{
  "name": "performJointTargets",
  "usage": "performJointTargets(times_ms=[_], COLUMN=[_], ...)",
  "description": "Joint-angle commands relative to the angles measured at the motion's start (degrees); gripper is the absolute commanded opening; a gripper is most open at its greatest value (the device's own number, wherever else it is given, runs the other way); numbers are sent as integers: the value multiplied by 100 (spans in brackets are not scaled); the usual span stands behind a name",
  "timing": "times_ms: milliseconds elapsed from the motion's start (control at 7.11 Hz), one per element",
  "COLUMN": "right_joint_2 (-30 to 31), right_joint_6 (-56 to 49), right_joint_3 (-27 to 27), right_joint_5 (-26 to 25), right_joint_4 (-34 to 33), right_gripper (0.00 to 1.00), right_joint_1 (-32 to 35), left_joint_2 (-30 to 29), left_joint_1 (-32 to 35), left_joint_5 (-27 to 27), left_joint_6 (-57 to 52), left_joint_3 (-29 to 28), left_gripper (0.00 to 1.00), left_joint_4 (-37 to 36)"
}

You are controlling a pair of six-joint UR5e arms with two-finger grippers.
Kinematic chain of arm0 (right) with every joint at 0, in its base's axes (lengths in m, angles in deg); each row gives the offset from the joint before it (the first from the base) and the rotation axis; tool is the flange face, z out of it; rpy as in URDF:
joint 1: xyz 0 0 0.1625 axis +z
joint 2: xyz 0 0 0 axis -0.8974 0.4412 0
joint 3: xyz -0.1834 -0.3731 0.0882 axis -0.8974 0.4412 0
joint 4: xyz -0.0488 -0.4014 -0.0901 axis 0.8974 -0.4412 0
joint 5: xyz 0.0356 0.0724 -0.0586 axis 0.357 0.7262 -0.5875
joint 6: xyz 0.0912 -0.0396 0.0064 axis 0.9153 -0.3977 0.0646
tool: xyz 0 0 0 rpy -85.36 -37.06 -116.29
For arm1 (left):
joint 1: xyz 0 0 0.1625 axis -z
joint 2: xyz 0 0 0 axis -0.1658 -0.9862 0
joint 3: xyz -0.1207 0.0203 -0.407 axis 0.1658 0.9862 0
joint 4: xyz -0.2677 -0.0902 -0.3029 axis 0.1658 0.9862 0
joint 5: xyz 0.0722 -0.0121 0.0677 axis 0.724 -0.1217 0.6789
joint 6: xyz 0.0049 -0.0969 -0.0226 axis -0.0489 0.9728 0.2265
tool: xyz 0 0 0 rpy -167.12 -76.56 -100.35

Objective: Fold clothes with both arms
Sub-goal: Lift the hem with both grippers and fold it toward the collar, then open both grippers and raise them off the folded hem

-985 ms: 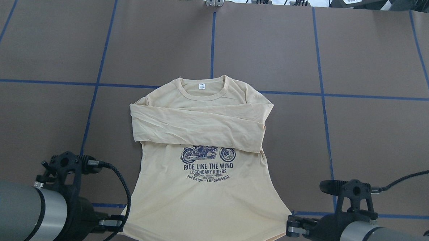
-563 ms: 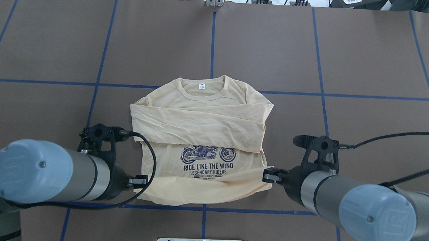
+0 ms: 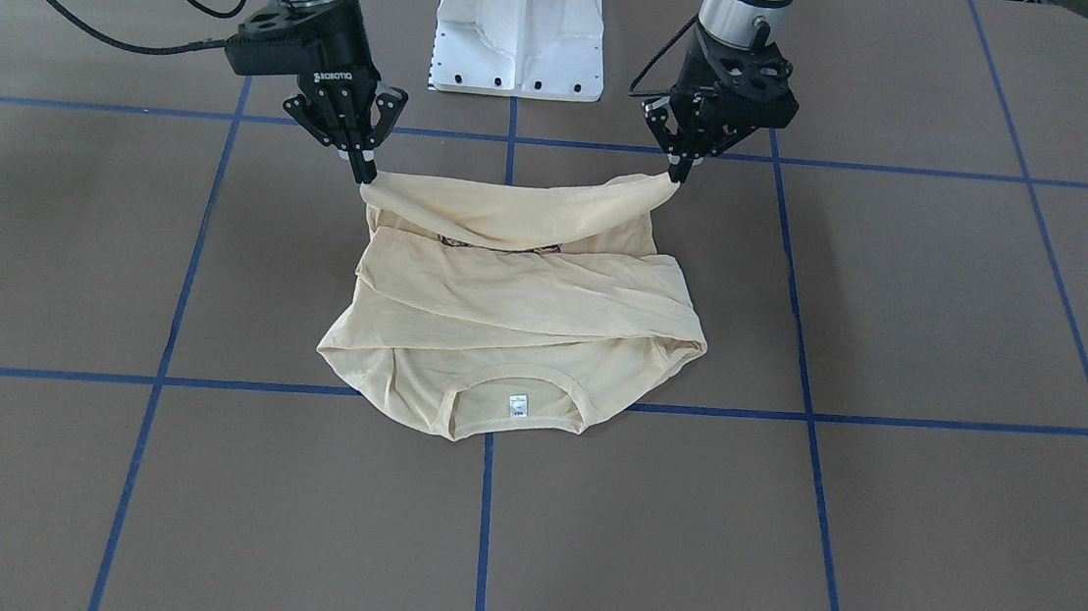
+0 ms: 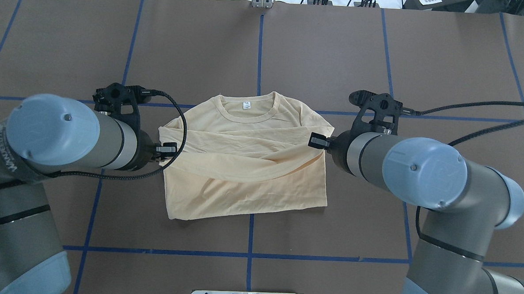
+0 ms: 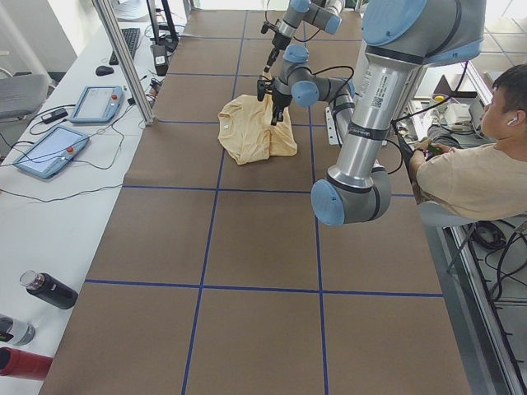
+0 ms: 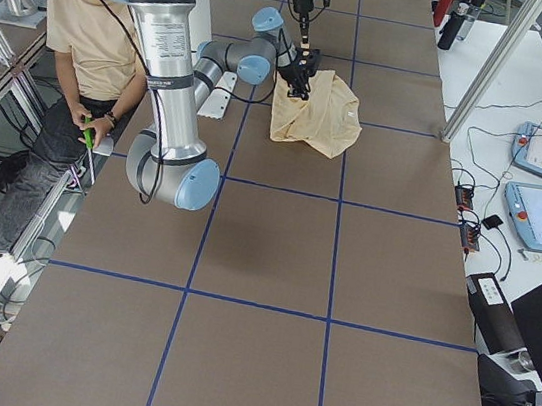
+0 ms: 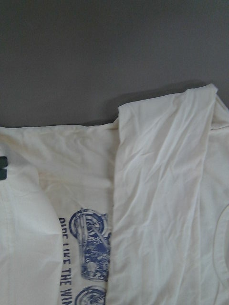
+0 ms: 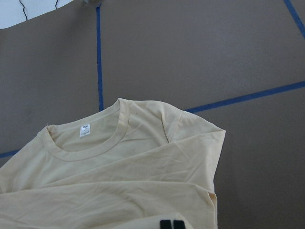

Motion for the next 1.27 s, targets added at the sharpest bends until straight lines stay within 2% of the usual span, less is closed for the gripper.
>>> performJointTargets(times_ms=[0, 563, 703, 844, 985, 1126], right_joint_2=[-410, -886, -895, -895, -1026, -1027], right_joint_6=[-175, -229, -229, -263, -525, -554], right_joint_3=[723, 1795, 2067, 2575, 2867, 2896], right_joint_5=[10, 1, 1, -8, -8, 1], right_joint_4=[13, 31, 240, 799, 1092, 1094], right_gripper=[0, 0, 0, 0, 0, 0], right_joint_1=[408, 577, 577, 577, 638, 656], left_joint_2=[-217, -648, -684, -693, -693, -693], left_joint_1=[395, 510, 510, 510, 510, 519], left_joint_5=[104, 447, 552, 571, 580, 580], left_joint_6=[-209, -219, -219, -219, -228, -315], left_joint_3=[-475, -2363, -2803, -3190, -3377, -3396], left_gripper=[0, 0, 0, 0, 0, 0], left_joint_4=[223, 1655, 1980, 2340, 2552, 2580])
